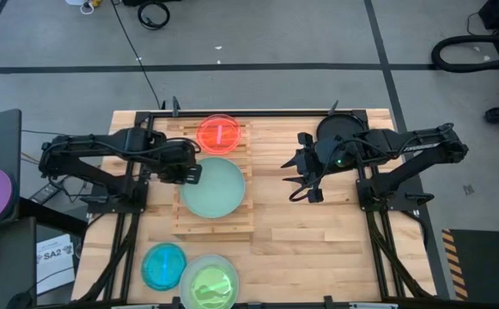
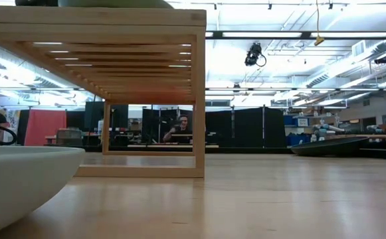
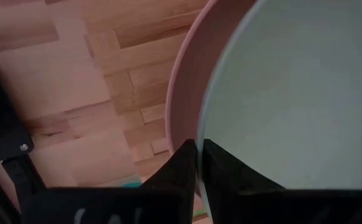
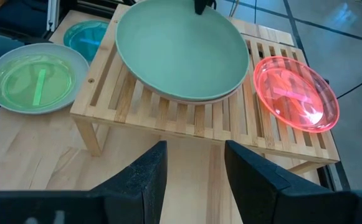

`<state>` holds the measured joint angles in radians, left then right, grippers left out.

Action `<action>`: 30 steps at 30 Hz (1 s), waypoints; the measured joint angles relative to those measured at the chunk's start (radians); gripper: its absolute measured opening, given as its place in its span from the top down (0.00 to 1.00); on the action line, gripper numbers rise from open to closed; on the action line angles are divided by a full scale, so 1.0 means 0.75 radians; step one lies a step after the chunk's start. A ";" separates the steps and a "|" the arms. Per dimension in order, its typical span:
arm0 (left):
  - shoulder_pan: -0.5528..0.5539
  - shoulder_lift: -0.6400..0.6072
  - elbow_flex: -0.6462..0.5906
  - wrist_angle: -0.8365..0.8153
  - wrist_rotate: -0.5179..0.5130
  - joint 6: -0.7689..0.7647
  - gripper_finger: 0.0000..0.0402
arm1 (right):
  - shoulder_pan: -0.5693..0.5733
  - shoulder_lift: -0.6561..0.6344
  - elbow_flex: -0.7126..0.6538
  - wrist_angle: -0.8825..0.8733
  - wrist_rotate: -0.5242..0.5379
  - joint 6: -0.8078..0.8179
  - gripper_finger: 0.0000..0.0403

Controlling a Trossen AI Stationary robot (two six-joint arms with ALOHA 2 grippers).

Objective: Place and stack plates onto a shelf
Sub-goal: Stack the light green plate on the light brown plate

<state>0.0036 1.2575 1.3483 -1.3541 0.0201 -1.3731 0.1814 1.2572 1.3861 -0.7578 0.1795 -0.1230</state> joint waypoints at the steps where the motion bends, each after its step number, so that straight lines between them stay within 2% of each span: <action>1: 0.000 0.000 0.000 -0.001 -0.001 0.000 0.92 | 0.000 0.000 0.000 0.001 0.000 0.000 0.59; 23: 0.000 0.000 0.000 -0.004 -0.001 0.103 0.90 | -0.001 0.000 0.000 0.001 0.000 0.000 0.59; 30: 0.000 0.000 0.000 -0.006 -0.001 0.117 0.79 | -0.001 0.000 0.000 0.001 0.000 0.000 0.59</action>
<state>0.0036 1.2572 1.3483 -1.3582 0.0196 -1.2852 0.1810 1.2572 1.3861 -0.7574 0.1795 -0.1230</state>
